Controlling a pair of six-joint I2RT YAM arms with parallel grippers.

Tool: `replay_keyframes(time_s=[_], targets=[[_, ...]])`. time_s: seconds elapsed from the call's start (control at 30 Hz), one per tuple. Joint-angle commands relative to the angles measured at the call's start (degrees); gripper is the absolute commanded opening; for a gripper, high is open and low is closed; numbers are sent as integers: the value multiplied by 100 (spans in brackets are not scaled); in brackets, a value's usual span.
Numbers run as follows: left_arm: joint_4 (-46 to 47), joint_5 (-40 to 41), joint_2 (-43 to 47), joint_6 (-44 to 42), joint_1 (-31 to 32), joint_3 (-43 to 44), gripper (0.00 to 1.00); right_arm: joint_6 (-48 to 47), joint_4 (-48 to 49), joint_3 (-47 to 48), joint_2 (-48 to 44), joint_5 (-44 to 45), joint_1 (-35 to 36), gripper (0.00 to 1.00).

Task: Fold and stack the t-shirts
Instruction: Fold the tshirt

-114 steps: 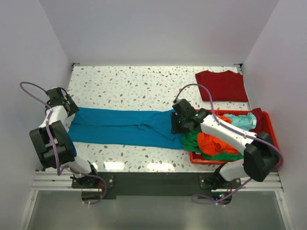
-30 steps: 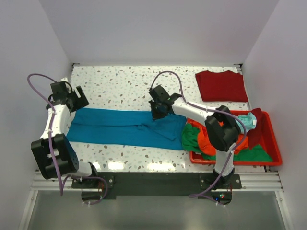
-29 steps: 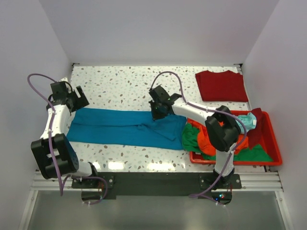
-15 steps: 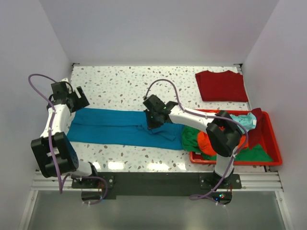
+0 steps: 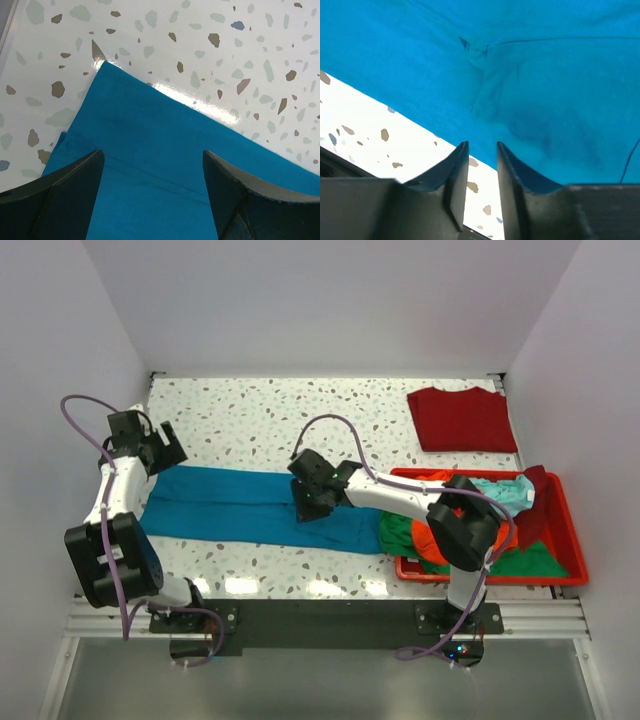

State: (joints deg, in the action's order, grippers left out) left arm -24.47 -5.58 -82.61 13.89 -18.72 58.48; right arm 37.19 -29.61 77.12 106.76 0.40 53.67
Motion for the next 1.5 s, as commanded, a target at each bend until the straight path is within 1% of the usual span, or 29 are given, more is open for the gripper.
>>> replay_keyframes(time_s=[0.0,0.1,0.23,0.27,0.33,0.4,0.43,0.57,0.63,0.7,0.73,0.83,0.97,1.13,1.3,1.47], targets=[[144,-22,-27,-88,18,23,85,78,-72,242,-15,-32,56,43],[135,-4,-62,-88,17,32,85,78,-72,277,-76,-32,73,54],[153,83,-97,-106,52,23,85,17,-308,347,-287,161,-31,58],[162,127,-98,-106,166,32,85,25,-396,321,-331,284,-102,58],[179,215,-167,-88,324,58,85,8,-336,207,-445,311,-416,58],[205,137,-255,-53,562,93,85,-1,-248,-39,-638,311,-698,58],[275,76,-334,34,641,94,85,-88,-204,-152,-717,311,-1005,58],[565,-259,-598,254,668,85,85,-449,-107,-215,-788,408,-1709,56],[636,-338,-869,298,659,216,85,-641,-28,-137,-753,382,-2112,52],[645,-382,-1063,307,659,295,86,-757,7,-66,-622,364,-2351,49],[663,-382,-1230,325,650,322,86,-853,51,-31,-560,320,-2561,49],[715,-391,-1468,334,642,419,86,-976,121,101,-314,136,-2870,48],[812,-364,-1653,369,607,436,87,-1073,87,172,-42,39,-3064,48],[847,-356,-1846,369,501,393,87,-1100,253,-13,117,-5,-3196,49],[900,-391,-1838,334,343,278,87,-986,333,-66,214,-251,-3266,45],[909,-391,-1768,290,264,164,88,-898,280,-189,82,-357,-3266,42]])
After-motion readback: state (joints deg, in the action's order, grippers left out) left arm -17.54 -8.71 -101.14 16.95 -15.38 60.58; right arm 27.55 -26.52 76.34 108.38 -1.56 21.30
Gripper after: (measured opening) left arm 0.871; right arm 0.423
